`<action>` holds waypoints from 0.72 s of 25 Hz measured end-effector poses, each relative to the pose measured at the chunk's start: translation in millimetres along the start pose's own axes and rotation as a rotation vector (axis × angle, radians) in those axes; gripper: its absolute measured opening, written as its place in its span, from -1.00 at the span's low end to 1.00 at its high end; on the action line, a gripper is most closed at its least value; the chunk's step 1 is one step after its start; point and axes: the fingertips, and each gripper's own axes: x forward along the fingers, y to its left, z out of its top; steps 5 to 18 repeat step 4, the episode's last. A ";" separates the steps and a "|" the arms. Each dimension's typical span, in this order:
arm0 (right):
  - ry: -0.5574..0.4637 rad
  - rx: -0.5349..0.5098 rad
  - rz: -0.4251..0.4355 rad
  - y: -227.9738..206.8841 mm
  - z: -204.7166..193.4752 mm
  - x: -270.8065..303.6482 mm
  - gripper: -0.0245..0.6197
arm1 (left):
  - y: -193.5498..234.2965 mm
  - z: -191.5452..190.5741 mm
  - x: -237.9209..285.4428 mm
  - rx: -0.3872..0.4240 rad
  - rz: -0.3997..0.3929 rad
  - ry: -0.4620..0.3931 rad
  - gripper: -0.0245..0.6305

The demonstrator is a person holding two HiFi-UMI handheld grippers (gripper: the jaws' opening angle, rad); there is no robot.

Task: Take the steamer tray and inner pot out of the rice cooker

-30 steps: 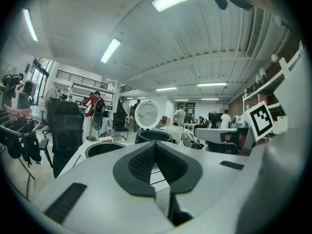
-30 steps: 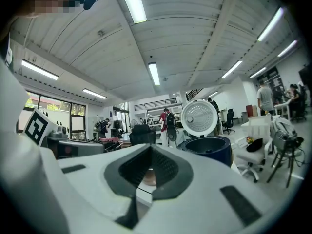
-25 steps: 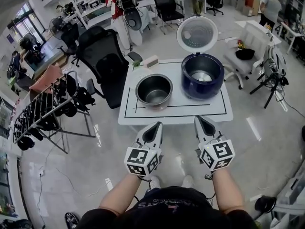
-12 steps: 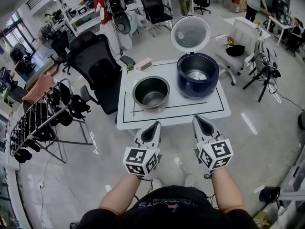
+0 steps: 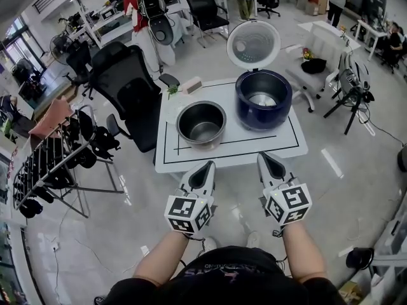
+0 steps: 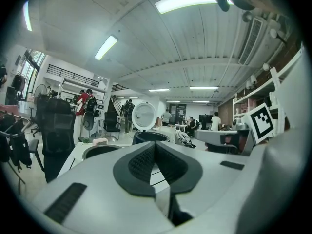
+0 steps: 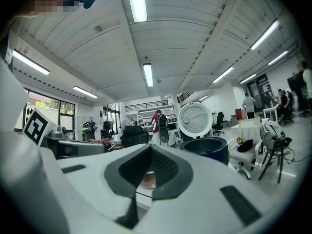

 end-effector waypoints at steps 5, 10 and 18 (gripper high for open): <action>0.000 -0.001 0.002 -3.5 1.2 1.8 -0.92 | 0.4 0.1 2.3 -0.004 0.006 0.000 -0.92; 0.000 -0.001 0.002 -3.5 1.2 1.8 -0.92 | 0.4 0.1 2.3 -0.004 0.006 0.000 -0.92; 0.000 -0.001 0.002 -3.5 1.2 1.8 -0.92 | 0.4 0.1 2.3 -0.004 0.006 0.000 -0.92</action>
